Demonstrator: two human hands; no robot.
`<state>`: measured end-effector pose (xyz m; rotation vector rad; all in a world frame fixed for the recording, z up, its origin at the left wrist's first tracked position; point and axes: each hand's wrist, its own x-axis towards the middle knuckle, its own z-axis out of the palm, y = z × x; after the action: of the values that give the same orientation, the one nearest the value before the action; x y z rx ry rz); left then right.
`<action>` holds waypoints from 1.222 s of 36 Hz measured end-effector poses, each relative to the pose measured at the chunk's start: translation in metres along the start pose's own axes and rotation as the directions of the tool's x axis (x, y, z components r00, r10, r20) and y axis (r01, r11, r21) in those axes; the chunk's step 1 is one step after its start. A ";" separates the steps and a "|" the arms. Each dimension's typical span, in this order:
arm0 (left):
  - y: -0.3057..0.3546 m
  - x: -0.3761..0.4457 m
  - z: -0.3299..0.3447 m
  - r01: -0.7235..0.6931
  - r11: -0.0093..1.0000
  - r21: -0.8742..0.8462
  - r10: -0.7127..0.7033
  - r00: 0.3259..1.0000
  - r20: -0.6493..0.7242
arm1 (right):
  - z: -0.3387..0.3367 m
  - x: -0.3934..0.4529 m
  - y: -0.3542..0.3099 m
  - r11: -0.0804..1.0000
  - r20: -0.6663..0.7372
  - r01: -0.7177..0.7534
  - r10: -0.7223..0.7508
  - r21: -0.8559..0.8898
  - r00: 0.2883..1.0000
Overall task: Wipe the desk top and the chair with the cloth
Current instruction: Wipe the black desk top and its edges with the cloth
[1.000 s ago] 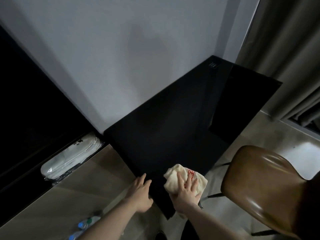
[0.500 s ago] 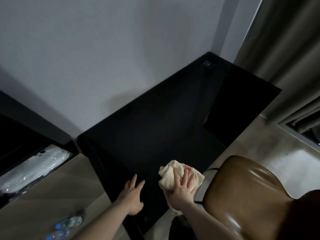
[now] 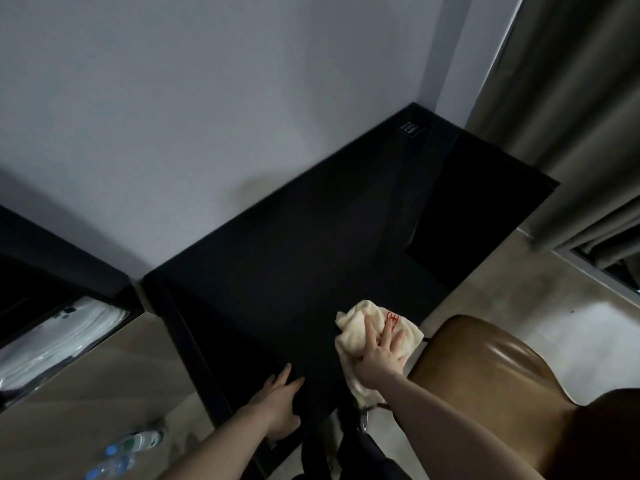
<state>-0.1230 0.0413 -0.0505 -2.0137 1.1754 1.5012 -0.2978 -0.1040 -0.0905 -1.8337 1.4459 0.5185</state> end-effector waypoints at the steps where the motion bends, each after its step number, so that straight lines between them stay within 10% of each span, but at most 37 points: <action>1: -0.001 -0.004 0.000 -0.008 1.000 -0.002 0.008 1.000 -0.016 | 0.001 -0.004 -0.002 1.000 0.004 -0.012 0.012 0.009 1.000; 19: 0.004 -0.029 -0.038 -0.072 0.995 0.072 0.087 0.970 -0.228 | -0.005 -0.001 0.009 0.994 0.004 -0.069 0.069 0.085 0.998; 44: 0.181 0.157 -0.169 -0.059 0.977 0.205 0.105 0.970 -0.221 | -0.201 0.197 0.097 0.896 -0.227 -0.257 0.352 0.363 0.908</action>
<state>-0.1501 -0.2469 -0.0985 -2.0650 1.4547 1.1546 -0.3584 -0.3930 -0.1267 -1.4640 1.9121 0.1450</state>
